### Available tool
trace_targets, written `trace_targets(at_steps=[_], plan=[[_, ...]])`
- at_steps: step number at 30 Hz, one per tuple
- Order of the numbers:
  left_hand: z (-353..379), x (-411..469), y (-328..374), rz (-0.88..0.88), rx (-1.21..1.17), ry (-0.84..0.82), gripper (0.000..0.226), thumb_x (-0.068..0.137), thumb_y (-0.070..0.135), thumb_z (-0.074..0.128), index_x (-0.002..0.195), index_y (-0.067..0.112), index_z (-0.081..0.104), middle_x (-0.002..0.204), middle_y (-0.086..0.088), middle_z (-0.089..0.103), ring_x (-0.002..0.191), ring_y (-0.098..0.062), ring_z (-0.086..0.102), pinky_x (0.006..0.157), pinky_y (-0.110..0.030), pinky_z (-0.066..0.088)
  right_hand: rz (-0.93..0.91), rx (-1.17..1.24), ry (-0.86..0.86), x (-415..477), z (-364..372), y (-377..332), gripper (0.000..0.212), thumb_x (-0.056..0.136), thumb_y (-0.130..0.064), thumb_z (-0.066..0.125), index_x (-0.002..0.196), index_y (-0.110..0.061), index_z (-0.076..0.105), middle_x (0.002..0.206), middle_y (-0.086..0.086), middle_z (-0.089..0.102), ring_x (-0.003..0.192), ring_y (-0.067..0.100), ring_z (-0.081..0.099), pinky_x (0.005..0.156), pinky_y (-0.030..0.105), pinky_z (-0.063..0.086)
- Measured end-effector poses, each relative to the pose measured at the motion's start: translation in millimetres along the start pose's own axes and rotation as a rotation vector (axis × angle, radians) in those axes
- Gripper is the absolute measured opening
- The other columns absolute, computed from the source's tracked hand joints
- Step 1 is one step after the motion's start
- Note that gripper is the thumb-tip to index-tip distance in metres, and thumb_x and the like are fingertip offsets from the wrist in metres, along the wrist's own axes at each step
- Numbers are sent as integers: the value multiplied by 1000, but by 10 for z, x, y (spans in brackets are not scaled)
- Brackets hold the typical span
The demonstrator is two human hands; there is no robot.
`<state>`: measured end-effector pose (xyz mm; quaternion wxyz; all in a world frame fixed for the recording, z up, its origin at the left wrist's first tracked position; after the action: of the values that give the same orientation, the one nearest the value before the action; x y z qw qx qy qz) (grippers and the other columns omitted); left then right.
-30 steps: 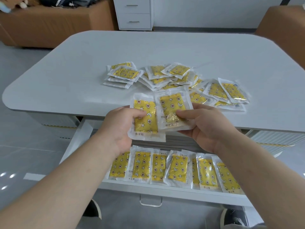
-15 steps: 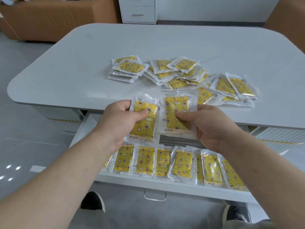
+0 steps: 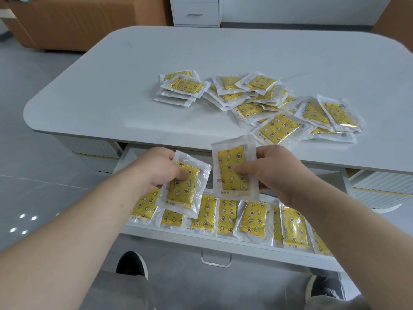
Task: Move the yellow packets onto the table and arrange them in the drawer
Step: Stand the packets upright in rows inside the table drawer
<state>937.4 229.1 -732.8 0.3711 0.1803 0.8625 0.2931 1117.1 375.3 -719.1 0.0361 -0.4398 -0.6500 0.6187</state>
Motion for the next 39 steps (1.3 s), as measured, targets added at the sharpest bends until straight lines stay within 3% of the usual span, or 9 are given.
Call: trace_targets(at_steps=[6,13,20,23,27,30,34,36,39], plan=[[144,178,-120,-47,84,-32,24,80,10,84,101,14,73,95,-5,76,89,-26,72,88,-40,57,-43,-281,43,66,76,109,22,88,-9,74,104,-20,64,98,1,74,85,20,73,70,32,60],[297,322,-258,-56,250,-53,49,78,15,87,122,13,64,110,-5,69,98,-26,67,83,-35,57,36,-485,-23,177,242,417,70,92,-13,71,150,-18,32,102,-2,58,85,17,63,53,21,49],[371,407,-324,-45,352,-67,61,75,19,89,128,16,58,114,-2,63,101,-23,62,85,-32,53,88,-530,-38,309,332,551,71,89,-6,69,146,-22,30,107,10,67,89,23,71,77,44,63],[409,412,-348,26,605,-81,77,70,36,91,136,23,52,130,0,58,116,-23,57,92,-32,49,113,-533,-72,342,354,557,70,89,-6,69,145,-21,29,112,12,68,95,23,70,82,44,62],[462,405,-342,150,902,-62,81,67,53,87,133,26,49,129,1,47,118,-23,55,94,-36,50,156,-525,-113,380,402,607,69,89,-9,72,143,-22,31,110,9,67,95,22,71,80,39,63],[475,396,-250,176,1020,-71,77,71,48,87,132,24,47,127,0,48,116,-23,56,87,-37,52,173,-549,-128,405,451,663,69,89,-9,72,143,-23,30,110,11,68,94,22,72,80,40,63],[486,356,-149,217,1162,-65,59,79,36,83,126,22,51,116,1,50,105,-22,59,71,-34,46,134,-801,-166,390,507,726,76,93,-21,70,150,-13,20,89,8,70,65,16,69,63,32,62],[481,328,-80,215,1180,-96,61,78,43,83,126,21,52,117,2,52,104,-22,59,73,-34,49,109,-959,-155,355,531,775,82,96,-32,66,154,-14,12,80,4,67,54,13,67,52,30,58],[450,266,33,197,1162,-155,65,77,52,81,129,22,55,119,3,58,105,-21,61,84,-37,55,66,-1107,-99,325,544,823,81,96,-45,63,152,-15,13,80,1,64,64,16,67,55,31,56]])
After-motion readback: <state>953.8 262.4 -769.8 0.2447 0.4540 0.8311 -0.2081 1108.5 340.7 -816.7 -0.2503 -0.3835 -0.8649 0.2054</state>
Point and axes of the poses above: each hand's wrist, its own x-axis towards the middle knuckle, its own z-axis out of the palm, y = z × x, the point moved 1 cm from there along x, towards the middle knuckle
